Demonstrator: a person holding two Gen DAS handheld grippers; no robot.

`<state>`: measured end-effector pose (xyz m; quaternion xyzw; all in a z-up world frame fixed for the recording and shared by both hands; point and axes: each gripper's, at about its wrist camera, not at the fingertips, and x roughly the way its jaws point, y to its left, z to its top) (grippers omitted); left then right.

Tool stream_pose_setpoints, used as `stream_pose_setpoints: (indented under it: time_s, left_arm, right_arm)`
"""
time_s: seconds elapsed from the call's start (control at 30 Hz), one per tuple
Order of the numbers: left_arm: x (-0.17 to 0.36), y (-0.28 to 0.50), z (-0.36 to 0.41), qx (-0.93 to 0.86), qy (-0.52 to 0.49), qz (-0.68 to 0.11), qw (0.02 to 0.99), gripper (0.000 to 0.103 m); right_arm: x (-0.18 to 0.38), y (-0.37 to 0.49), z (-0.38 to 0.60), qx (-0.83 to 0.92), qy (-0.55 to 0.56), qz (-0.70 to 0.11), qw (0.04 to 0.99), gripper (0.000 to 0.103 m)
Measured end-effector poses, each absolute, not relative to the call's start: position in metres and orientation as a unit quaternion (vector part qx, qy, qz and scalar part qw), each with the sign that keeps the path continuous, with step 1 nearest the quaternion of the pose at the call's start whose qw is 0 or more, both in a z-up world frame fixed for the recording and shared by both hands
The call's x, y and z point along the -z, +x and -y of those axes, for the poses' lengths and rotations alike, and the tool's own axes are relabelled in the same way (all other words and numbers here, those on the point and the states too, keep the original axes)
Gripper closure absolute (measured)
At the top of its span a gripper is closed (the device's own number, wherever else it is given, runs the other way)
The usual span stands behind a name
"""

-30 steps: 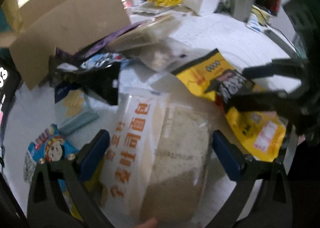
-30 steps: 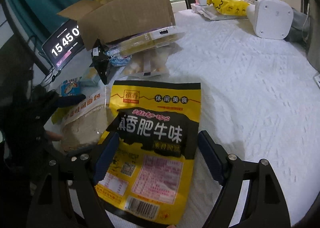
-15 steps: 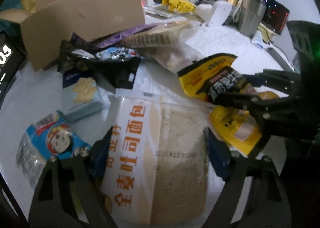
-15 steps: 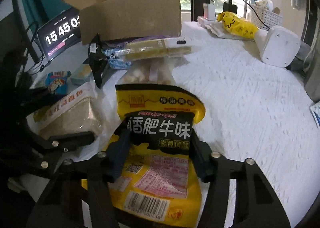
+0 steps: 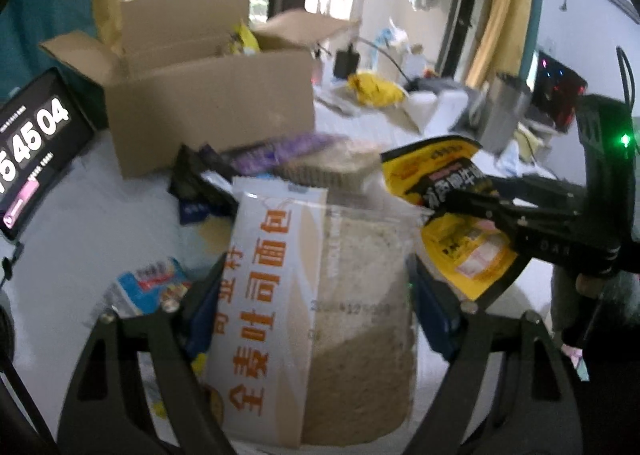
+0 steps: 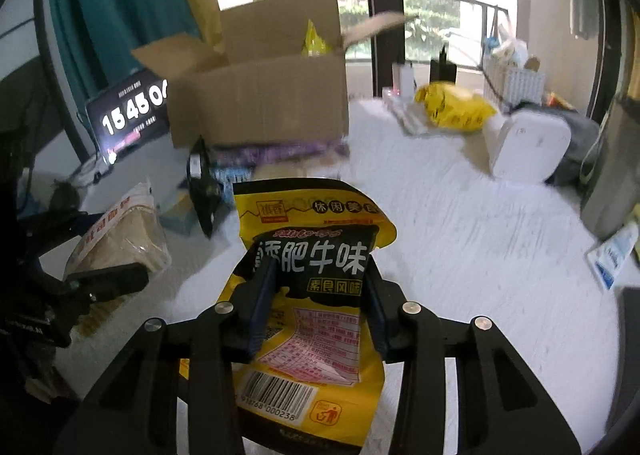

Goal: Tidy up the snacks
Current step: 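Carry both bags over the box and release them inside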

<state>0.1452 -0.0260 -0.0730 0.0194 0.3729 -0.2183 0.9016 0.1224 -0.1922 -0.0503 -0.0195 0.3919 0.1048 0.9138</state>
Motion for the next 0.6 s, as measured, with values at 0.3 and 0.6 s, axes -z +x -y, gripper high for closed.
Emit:
stream_pose_setpoints:
  time_s: [0.3, 0.6]
  left_arm:
    - [0.048, 0.164, 0.009, 0.190, 0.008, -0.341, 0.921, 0.020]
    - [0.026, 0.188, -0.008, 0.170, 0.003, -0.310, 0.935, 0.020]
  right_arm:
    - [0.017, 0.151, 0.190, -0.112, -0.032, -0.349, 0.930, 0.059]
    - [-0.005, 0.187, 0.188, -0.115, -0.043, -0.320, 0.940, 0.059]
